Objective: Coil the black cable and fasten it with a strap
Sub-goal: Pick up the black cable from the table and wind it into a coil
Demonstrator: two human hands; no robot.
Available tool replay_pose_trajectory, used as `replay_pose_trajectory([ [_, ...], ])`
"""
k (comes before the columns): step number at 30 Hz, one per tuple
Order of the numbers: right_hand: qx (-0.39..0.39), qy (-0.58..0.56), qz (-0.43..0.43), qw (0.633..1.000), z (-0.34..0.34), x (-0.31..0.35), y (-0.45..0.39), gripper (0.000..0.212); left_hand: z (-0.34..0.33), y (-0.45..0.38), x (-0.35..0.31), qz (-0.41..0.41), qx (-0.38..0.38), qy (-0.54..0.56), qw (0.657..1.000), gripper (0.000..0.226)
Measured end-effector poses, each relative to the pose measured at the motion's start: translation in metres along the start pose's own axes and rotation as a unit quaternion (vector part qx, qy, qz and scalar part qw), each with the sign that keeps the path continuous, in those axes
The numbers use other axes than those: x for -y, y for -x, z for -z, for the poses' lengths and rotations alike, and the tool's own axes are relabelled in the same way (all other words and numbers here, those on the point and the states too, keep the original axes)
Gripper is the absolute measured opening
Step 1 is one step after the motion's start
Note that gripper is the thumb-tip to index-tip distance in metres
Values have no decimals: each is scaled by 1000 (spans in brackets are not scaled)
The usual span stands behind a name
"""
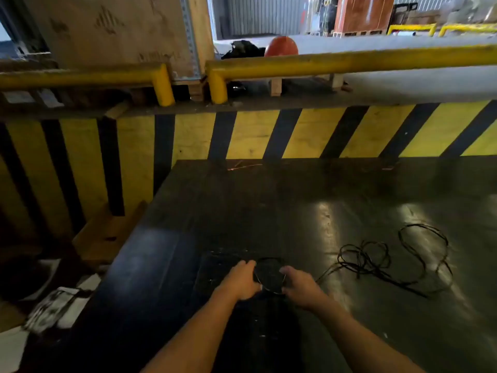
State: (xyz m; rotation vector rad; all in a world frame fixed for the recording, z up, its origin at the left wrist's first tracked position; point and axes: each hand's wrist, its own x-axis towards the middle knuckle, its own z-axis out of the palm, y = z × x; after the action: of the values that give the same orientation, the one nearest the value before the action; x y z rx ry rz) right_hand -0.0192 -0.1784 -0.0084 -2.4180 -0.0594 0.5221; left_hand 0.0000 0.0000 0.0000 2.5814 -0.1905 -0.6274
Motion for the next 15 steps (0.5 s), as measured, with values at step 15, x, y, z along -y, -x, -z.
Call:
replay_pose_trajectory([
  [15,29,142,24,989,-50,-21,-12,17,-54,1,15,-5,22,-195,981,30],
])
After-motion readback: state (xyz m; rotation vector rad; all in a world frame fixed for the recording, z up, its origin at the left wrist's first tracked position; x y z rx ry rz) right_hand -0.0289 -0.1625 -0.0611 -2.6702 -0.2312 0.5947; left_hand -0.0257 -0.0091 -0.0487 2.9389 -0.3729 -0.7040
